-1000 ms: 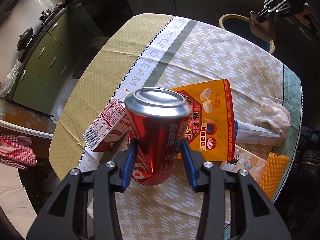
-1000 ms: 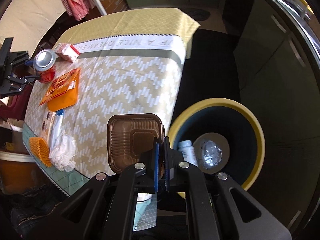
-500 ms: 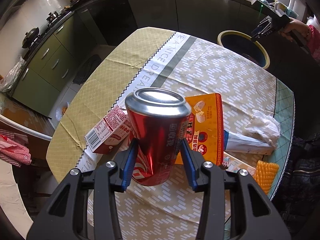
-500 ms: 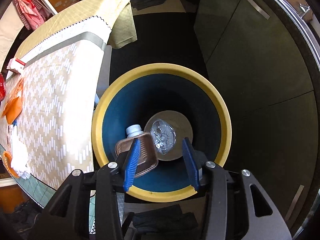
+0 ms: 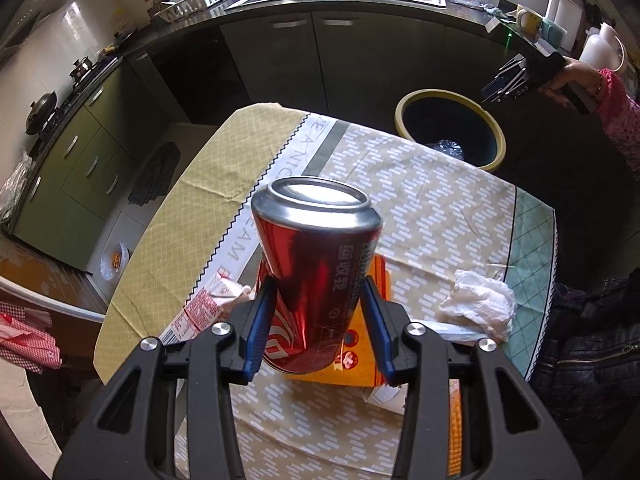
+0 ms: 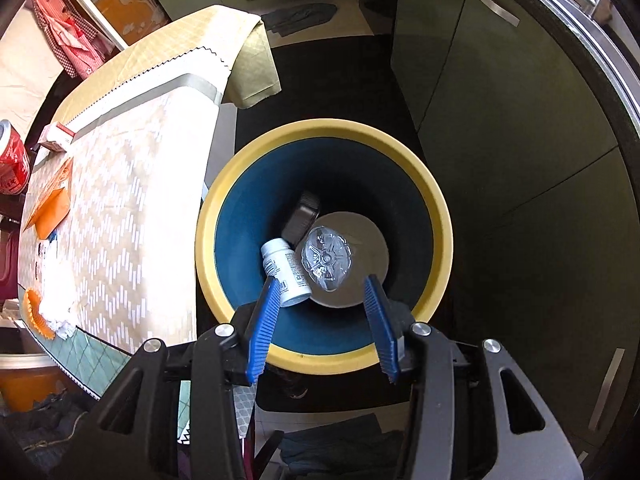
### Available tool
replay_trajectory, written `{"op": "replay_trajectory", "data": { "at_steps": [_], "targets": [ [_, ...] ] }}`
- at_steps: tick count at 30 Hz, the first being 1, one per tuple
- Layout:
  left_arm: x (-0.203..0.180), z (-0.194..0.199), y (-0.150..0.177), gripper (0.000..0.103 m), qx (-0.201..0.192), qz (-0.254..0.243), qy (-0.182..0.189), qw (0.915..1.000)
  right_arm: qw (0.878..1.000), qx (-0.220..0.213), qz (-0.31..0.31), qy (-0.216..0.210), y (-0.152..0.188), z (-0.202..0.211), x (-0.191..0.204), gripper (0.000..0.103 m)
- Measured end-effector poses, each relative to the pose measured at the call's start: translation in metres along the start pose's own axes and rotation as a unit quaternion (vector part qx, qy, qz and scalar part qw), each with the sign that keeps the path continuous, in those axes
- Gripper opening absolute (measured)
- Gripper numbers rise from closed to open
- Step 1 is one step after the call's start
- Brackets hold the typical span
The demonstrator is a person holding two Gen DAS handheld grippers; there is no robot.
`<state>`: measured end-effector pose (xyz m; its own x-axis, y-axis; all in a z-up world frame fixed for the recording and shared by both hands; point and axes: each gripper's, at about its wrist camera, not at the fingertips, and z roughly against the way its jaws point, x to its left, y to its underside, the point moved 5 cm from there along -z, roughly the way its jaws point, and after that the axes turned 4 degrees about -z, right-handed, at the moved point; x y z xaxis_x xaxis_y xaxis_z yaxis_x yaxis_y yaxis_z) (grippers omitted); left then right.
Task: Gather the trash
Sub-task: 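Carry the brown tray over the bin and release it with the right gripper, then carry the red cola can over the bin and release it with the left gripper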
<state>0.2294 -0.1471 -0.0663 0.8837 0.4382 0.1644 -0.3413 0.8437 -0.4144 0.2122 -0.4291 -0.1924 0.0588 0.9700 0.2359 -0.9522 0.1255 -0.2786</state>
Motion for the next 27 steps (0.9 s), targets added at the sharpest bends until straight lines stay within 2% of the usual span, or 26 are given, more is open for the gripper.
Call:
{"op": "replay_trajectory", "data": {
  "at_steps": [8,13,19,23,27],
  "targets": [
    [-0.046,0.000,-0.077,0.042,-0.019,-0.061,0.033,0.9974,1.000,-0.017,-0.006,-0.021,0.021,0.010,-0.017,0.045],
    [-0.093,-0.017,-0.140,0.042,-0.027,-0.116,0.066,0.9907,0.999,-0.034,-0.016,-0.028,0.041,0.025,-0.035,0.045],
    [-0.164,-0.077,-0.212,0.042,-0.019,-0.180,0.105,0.9778,0.998,-0.047,-0.036,-0.030,0.079,0.046,-0.061,0.045],
    [-0.202,-0.129,-0.245,0.042,-0.001,-0.205,0.120,0.9713,0.997,-0.050,-0.050,-0.033,0.105,0.055,-0.075,0.045],
    [-0.220,-0.173,-0.262,0.042,0.023,-0.204,0.112,0.9722,0.996,-0.052,-0.062,-0.034,0.126,0.061,-0.087,0.045]
  ]
}}
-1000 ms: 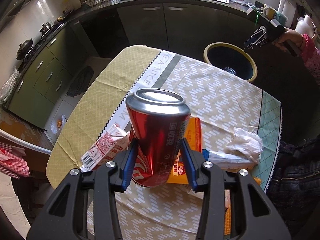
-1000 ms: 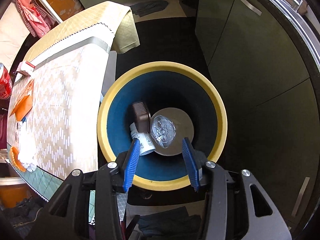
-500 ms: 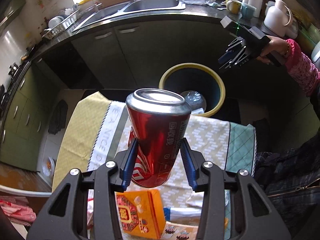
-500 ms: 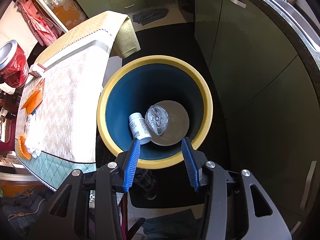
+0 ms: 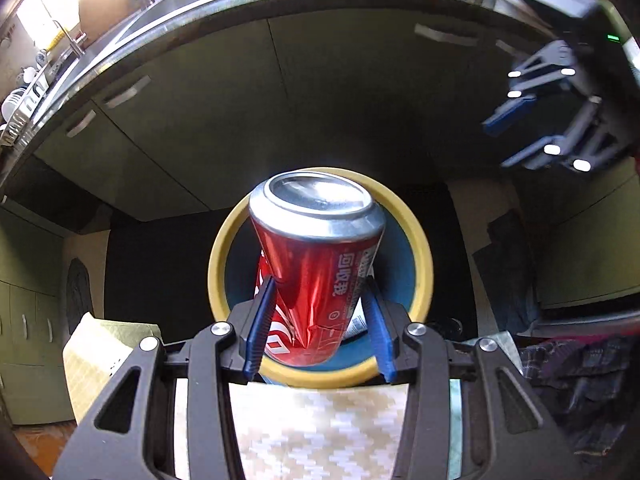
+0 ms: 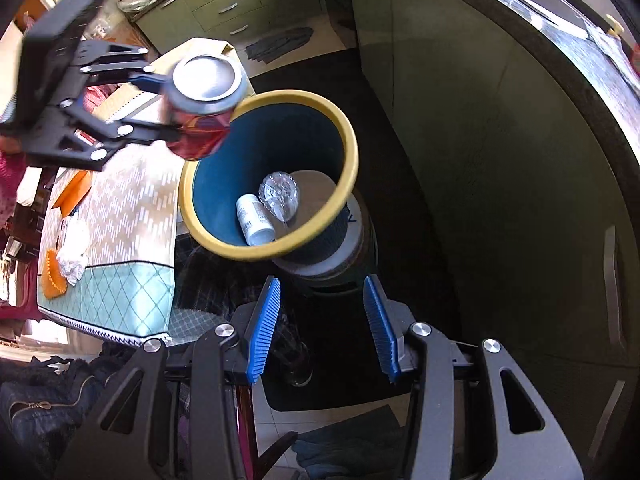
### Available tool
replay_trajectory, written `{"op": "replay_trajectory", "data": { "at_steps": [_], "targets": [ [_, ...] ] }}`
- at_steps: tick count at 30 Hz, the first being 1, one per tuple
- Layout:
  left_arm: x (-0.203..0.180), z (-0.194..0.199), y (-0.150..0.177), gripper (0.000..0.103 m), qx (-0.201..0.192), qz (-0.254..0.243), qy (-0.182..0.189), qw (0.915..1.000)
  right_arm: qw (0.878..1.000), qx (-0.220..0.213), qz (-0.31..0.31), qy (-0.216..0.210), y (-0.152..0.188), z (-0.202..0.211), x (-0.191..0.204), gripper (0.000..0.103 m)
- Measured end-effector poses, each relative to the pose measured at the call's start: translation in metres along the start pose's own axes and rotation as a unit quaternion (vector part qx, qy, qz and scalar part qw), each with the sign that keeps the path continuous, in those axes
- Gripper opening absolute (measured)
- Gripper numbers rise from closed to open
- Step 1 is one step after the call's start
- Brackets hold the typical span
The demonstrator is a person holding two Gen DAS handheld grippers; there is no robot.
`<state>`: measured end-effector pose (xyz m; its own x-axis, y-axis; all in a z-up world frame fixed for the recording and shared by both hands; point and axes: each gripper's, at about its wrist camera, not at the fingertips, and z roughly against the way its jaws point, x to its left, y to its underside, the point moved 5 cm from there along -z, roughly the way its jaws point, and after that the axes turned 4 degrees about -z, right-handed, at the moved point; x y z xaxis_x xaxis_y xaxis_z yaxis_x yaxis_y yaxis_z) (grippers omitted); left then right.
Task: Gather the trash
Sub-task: 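Carry the red cola can over the bin and release it with the left gripper, then grasp the orange snack box with the right gripper while the left gripper reaches the milk carton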
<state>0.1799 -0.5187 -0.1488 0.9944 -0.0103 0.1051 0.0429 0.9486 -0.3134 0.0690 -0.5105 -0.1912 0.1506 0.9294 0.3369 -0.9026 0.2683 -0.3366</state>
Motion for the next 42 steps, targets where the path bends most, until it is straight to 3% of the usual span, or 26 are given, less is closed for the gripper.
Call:
{"op": "replay_trajectory", "data": {
  "at_steps": [2,6,9,11,14,19,22,25,29,31,35,42],
  "targets": [
    [0.002,-0.013,-0.004,0.053,0.013,0.001,-0.009,0.9999,1.000,0.001,-0.005,0.000,0.005,0.003,-0.003,0.045],
    [0.003,-0.017,-0.002,0.057,0.024,0.010,-0.019,0.9995,1.000,-0.002,-0.002,0.006,0.007,0.008,-0.002,0.045],
    [0.000,0.006,0.012,0.057,0.020,0.005,-0.030,0.9994,1.000,-0.007,0.013,0.003,0.005,0.013,0.010,0.045],
    [0.000,0.034,0.030,0.066,0.013,0.013,-0.035,0.9992,1.000,-0.010,0.028,-0.003,0.002,0.015,0.022,0.045],
    [0.001,0.079,0.072,0.080,0.008,0.039,-0.059,0.9975,0.998,-0.010,0.058,-0.022,-0.007,0.011,0.051,0.045],
    [0.003,0.133,0.174,0.081,0.035,0.109,-0.089,0.9895,0.989,0.001,0.133,-0.067,-0.029,-0.011,0.137,0.045],
    [0.005,0.154,0.242,0.081,0.052,0.157,-0.105,0.9806,0.976,-0.005,0.201,-0.083,-0.041,-0.025,0.210,0.045],
    [0.008,0.175,0.301,0.081,0.050,0.212,-0.117,0.9691,0.943,-0.052,0.322,-0.071,-0.045,-0.033,0.295,0.043],
    [0.015,0.206,0.366,0.081,0.039,0.267,-0.138,0.9532,0.864,-0.114,0.490,-0.033,-0.029,-0.048,0.390,0.033],
    [0.019,0.220,0.393,0.082,0.032,0.290,-0.146,0.9454,0.835,-0.115,0.538,-0.026,-0.025,-0.065,0.422,0.031],
    [0.024,0.238,0.433,0.082,0.024,0.324,-0.158,0.9325,0.802,-0.097,0.590,-0.016,-0.025,-0.103,0.455,0.016],
    [0.030,0.238,0.475,0.082,0.022,0.353,-0.159,0.9215,0.750,-0.099,0.654,0.020,-0.031,-0.144,0.487,0.016]
  ]
}}
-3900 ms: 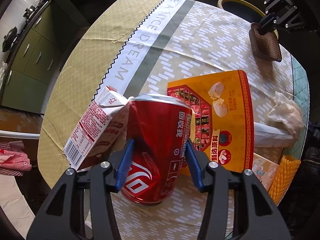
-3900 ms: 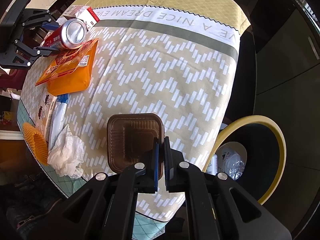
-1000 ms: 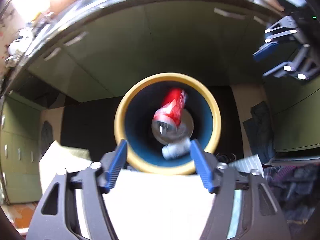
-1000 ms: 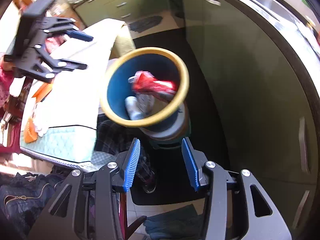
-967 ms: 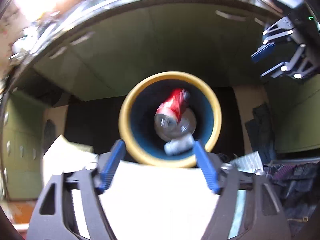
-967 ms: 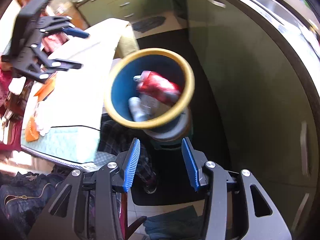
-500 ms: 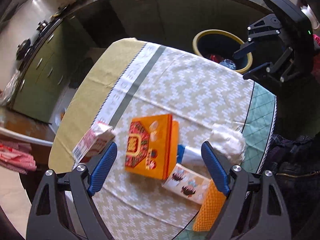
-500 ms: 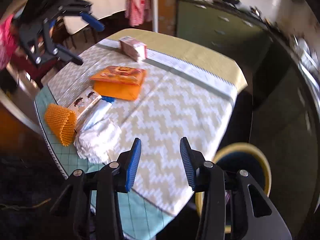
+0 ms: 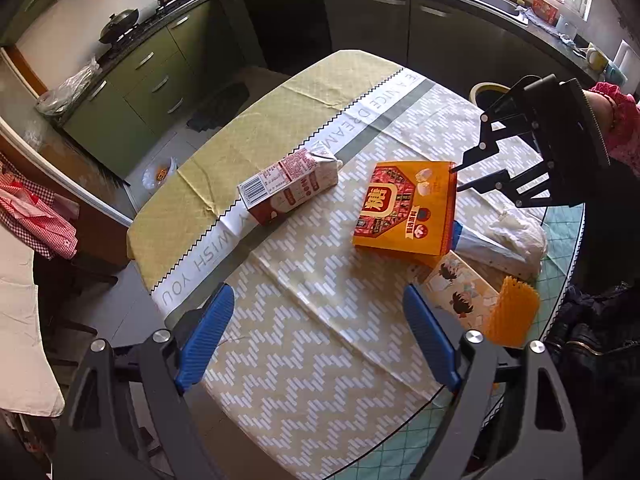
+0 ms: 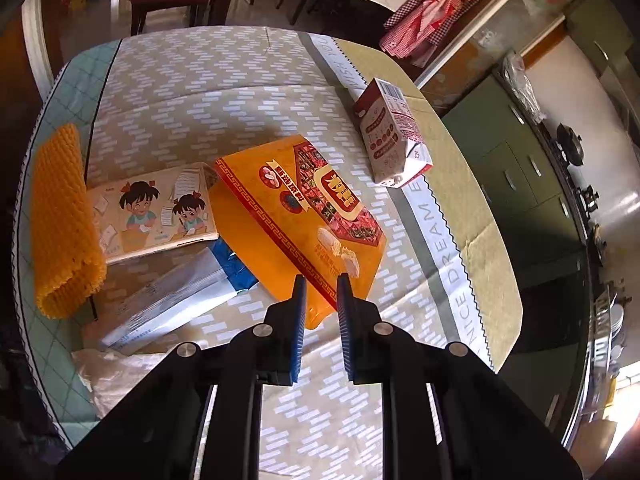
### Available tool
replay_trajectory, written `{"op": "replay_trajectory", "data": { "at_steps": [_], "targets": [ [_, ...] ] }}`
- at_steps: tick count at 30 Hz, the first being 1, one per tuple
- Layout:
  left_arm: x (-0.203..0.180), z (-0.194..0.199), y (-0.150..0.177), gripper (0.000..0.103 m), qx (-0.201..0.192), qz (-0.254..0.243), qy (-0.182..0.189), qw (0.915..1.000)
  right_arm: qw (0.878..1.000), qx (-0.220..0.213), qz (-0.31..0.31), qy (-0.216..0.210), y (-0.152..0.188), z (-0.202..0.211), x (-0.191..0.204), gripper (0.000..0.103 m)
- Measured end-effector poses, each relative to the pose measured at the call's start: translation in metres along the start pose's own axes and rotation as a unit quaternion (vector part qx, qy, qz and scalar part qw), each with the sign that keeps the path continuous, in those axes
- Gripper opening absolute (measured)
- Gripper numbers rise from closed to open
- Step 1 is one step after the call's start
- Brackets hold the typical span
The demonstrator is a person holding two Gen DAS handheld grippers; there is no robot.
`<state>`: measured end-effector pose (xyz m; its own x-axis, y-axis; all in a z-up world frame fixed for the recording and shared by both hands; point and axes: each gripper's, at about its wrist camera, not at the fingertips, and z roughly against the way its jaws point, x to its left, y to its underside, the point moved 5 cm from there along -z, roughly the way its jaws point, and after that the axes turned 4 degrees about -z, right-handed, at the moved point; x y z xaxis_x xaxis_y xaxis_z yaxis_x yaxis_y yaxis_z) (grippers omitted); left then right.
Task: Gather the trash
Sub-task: 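Grasp the orange snack box with the right gripper while the left gripper reaches the milk carton, then drop the orange snack box into the bin while the left gripper grasps the milk carton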
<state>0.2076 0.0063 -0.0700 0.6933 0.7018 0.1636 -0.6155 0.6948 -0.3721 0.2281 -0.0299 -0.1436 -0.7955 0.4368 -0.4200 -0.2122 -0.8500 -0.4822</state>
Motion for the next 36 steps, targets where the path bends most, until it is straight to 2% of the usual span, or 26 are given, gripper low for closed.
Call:
{"op": "replay_trajectory", "data": {
  "at_steps": [4,9,12,17,21,24,27,32,36],
  "targets": [
    [0.007,-0.011,0.003,0.082,0.000,0.006,0.008,0.9999,0.998,0.014,0.052,0.031,-0.003,-0.017,0.006,0.017],
    [0.010,-0.027,-0.006,0.082,0.004,-0.002,0.014,0.9999,0.989,0.002,0.114,0.090,-0.010,-0.033,0.016,0.017],
    [0.012,-0.036,-0.021,0.082,0.000,-0.009,0.018,0.9998,0.989,0.009,0.105,0.100,-0.012,-0.037,0.011,0.006],
    [0.013,-0.056,-0.056,0.082,-0.002,-0.046,0.011,0.9989,0.997,0.001,0.034,0.069,0.000,0.002,-0.015,0.003],
    [0.008,-0.082,-0.087,0.082,0.003,-0.116,-0.013,0.9931,0.997,0.002,-0.062,0.052,0.035,0.040,-0.054,0.003],
    [0.004,-0.110,-0.097,0.082,0.029,-0.172,-0.030,0.9842,0.990,0.002,-0.134,0.049,0.068,0.065,-0.081,0.003],
    [0.005,-0.132,-0.100,0.082,0.054,-0.198,-0.025,0.9784,0.981,0.004,-0.191,0.042,0.102,0.084,-0.098,0.003],
    [0.010,-0.157,-0.105,0.077,0.075,-0.204,-0.006,0.9762,0.964,0.010,-0.263,0.038,0.148,0.104,-0.111,0.003],
    [0.015,-0.175,-0.104,0.069,0.101,-0.202,0.005,0.9741,0.956,0.012,-0.291,0.036,0.170,0.113,-0.111,0.004]
  ]
}}
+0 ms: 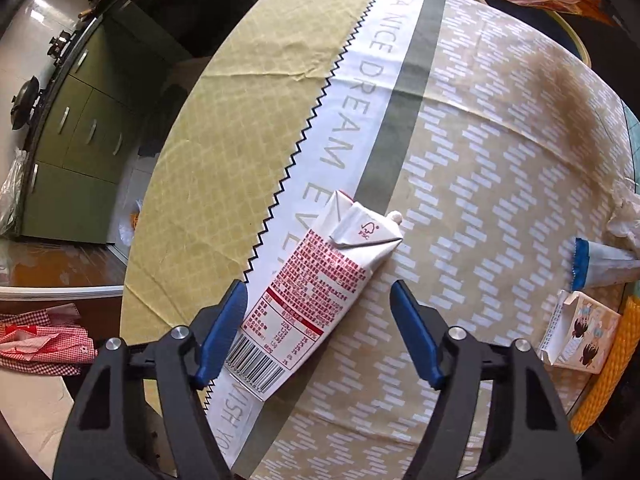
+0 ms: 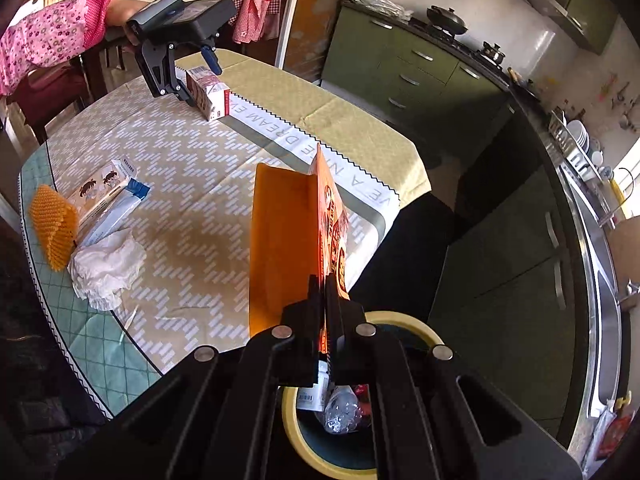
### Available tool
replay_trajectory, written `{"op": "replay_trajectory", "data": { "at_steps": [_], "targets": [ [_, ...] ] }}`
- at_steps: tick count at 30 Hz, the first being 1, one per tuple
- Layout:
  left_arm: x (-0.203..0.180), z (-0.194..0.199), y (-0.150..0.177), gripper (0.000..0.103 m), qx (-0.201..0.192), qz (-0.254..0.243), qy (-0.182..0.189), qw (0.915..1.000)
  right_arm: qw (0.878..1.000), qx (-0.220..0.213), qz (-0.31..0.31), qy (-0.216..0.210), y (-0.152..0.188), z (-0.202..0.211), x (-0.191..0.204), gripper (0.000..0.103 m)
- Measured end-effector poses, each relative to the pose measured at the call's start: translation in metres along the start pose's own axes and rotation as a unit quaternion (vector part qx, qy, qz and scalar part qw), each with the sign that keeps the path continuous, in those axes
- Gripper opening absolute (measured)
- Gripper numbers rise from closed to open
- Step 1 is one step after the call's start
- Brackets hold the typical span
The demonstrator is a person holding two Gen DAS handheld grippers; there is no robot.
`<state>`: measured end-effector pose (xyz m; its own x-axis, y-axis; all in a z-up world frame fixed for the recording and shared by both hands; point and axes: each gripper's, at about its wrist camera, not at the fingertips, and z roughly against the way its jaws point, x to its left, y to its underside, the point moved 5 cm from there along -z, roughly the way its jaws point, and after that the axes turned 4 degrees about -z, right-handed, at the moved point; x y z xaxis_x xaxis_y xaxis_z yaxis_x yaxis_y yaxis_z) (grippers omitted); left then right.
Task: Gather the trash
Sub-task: 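Drop the orange snack box into the bin while the left gripper grasps the milk carton, then carry the milk carton over the bin and release it with the left gripper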
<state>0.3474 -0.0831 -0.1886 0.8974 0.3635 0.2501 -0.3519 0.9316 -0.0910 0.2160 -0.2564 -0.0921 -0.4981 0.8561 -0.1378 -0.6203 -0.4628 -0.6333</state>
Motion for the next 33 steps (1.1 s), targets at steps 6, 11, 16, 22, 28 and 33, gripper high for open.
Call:
{"op": "replay_trajectory", "data": {
  "at_steps": [6,11,16,22,28,33],
  "targets": [
    [0.008,0.000,0.003,0.043,0.006,0.047,0.049,0.9976,0.999,0.009,-0.035,-0.003,0.019,0.006,-0.013,0.003],
    [0.000,0.009,0.019,0.038,0.006,0.064,0.051,0.9966,0.997,0.027,-0.075,0.006,0.041,0.004,-0.029,0.003],
    [-0.011,0.033,0.018,0.035,-0.025,0.079,0.045,0.9956,0.989,0.053,-0.133,0.044,0.079,0.003,-0.061,0.003],
    [-0.044,0.073,-0.009,0.034,-0.052,0.047,0.040,0.9967,0.979,0.088,-0.155,0.101,0.120,-0.012,-0.088,0.003],
    [-0.082,0.096,-0.060,0.034,-0.076,-0.005,0.048,0.9960,0.973,0.104,-0.186,0.090,0.144,-0.028,-0.099,0.021],
    [-0.114,0.116,-0.097,0.034,-0.101,-0.043,0.052,0.9926,0.969,0.058,-0.229,0.069,0.151,0.003,-0.110,0.021]
  ]
}}
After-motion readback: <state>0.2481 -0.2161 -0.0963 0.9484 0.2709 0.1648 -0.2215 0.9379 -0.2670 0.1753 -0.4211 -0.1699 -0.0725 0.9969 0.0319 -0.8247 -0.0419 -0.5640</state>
